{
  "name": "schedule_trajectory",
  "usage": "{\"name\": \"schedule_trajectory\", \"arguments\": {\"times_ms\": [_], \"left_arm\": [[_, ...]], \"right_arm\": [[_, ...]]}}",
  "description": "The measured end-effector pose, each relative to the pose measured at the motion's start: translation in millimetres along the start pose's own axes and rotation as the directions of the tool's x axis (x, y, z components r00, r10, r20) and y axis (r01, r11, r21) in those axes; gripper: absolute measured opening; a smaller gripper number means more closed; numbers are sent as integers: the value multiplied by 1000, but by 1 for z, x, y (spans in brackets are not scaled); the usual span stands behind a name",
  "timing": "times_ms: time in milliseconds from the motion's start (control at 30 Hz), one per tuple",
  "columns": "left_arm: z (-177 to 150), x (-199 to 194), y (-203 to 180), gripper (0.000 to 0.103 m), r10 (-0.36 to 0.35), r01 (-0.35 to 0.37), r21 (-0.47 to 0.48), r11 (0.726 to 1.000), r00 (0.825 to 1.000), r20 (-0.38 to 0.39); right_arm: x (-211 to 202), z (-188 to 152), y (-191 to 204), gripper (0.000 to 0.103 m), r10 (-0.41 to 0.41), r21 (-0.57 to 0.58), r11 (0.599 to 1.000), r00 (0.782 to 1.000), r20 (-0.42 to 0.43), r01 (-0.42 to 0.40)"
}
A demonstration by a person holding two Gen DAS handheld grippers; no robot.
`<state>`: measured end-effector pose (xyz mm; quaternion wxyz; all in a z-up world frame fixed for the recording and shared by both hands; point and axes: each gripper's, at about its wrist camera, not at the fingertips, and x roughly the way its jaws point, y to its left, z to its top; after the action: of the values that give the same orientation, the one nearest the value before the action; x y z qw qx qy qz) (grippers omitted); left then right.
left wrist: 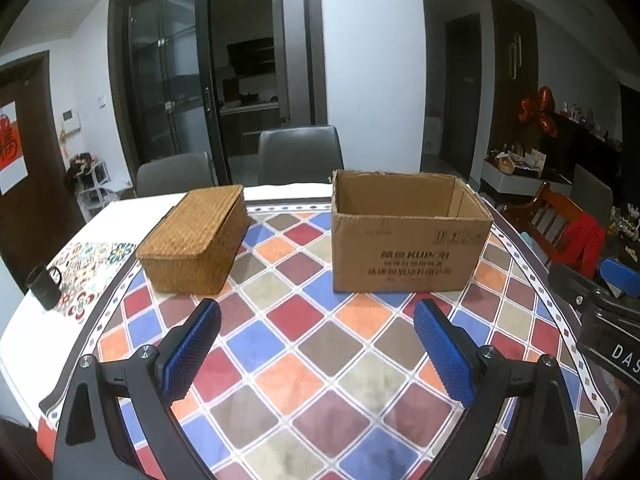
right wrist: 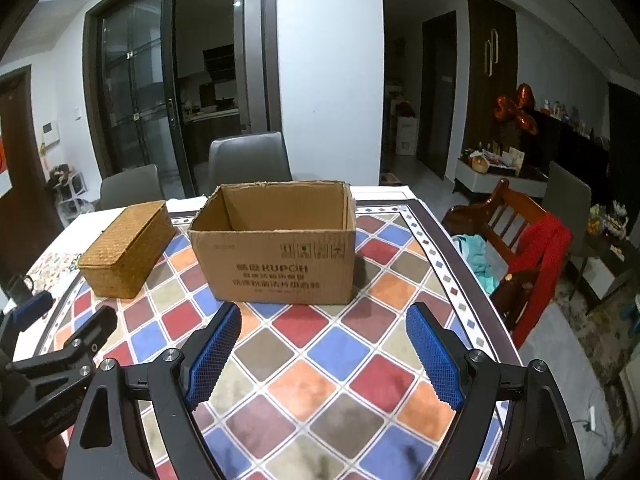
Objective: Organize snacks
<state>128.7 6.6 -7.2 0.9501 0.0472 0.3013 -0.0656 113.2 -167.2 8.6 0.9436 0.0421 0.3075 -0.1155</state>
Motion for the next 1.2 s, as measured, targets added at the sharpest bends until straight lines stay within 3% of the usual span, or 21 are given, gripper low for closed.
{"name": "schedule_trajectory", "arguments": {"times_ms": [200,667,1200], "left_arm": [[-14,-11,10,98,25,-26,-34,999,1000,-18],[-33,-36,13,98,34,-35,-49,998,999,-21],[-39,-46,16,98,25,-26,-61,998,999,-25]], "right_arm": [[-16,-12,2,85,-35,-5,999,999,9,35],[-45,-39,10,85,-25,-18,1000,999,34,26],[-54,-42,8,85,-31,-16,999,999,38,31]]}}
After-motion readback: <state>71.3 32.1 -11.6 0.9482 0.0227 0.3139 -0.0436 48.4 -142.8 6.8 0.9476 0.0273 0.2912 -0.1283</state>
